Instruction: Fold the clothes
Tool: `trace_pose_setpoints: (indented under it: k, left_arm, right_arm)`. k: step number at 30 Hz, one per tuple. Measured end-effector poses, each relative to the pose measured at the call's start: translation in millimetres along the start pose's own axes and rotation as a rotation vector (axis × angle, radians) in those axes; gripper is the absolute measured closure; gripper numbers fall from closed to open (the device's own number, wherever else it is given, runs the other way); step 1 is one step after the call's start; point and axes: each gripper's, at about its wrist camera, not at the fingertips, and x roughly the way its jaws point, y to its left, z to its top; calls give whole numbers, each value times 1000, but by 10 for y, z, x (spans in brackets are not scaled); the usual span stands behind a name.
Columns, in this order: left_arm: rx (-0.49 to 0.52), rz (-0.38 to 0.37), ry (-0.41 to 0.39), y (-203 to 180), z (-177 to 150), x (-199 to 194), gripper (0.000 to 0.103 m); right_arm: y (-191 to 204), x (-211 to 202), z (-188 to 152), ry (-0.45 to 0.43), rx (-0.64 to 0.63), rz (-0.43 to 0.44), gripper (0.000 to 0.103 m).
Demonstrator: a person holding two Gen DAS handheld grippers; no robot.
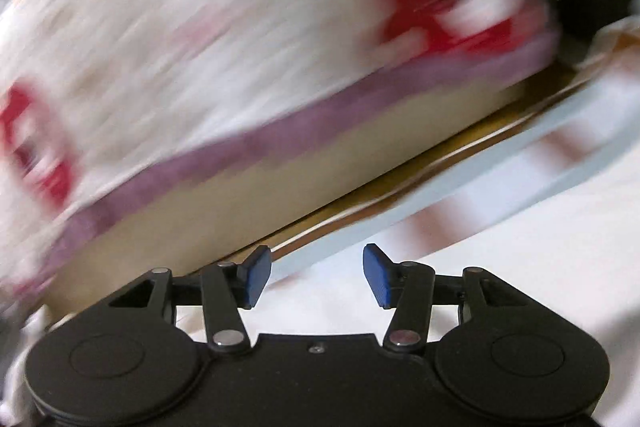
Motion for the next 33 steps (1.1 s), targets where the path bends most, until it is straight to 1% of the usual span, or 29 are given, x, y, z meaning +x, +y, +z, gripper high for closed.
trace_pose_setpoints:
  k: [1,3,5,8,10,12,14,16,17,21,22,24,25,26,27,29,30,31,32,33]
  left_arm:
    - [-60,21,-2,158,18,-13,57]
    - [-110,74,-17,430,47,-60,57]
    - [-120,99,-39,682,77,-131,56]
    - [-99,123,-50,992,163,-178,56]
    - [-81,169,-67,1182,231,-199,56]
    - [-60,207,-87,1346,301,-212,54]
    - [-36,236,-109,1482,373,-218,51]
    - [-20,249,-126,1586,432,-200,50]
    - [-20,252,-128,1637,471,-164,48]
    - [-26,287,-108,1762,558,-21,44]
    - [-11,303,-102,1778,566,18,43]
    - [21,335,-90,1807,581,97,37]
    - [20,349,-78,1827,581,143,35]
    - [19,363,-66,1848,580,189,30]
    - [-7,366,-51,1886,576,240,29]
    - [-97,340,-35,1993,555,315,29]
    - [-82,326,-44,1976,560,305,38]
    - [-64,311,-53,1956,565,293,50]
    - [-45,297,-63,1936,570,280,89]
    - [18,320,-67,1827,590,235,97]
  right_arm:
    - [276,164,-167,41,-14,50,47]
    - [755,429,-504,120,-57,146,47]
    - [985,499,-820,152,-193,175,47]
    - [1329,603,-1294,199,-398,219,47]
    - [1555,673,-1609,231,-533,246,47]
    - [1533,775,-1835,289,-597,238,47]
    - [1494,836,-1900,316,-610,227,47]
    - [1456,898,-1964,343,-624,216,47]
    - [1464,929,-1965,341,-632,211,47]
    - [1455,1028,-1964,337,-638,220,46]
    - [1431,1026,-1962,342,-635,226,46]
    - [1390,1040,-1974,340,-637,232,46]
    - [1389,1034,-1982,336,-646,234,46]
    - [1394,1020,-1986,335,-660,230,46]
    - [1412,1017,-2001,335,-677,226,45]
    - [1438,1008,-2032,331,-704,220,43]
    - [1447,1002,-2048,328,-714,218,42]
    - [1451,993,-2053,326,-722,216,42]
    - [1454,983,-2058,324,-730,214,42]
    - [1447,984,-2037,329,-718,218,42]
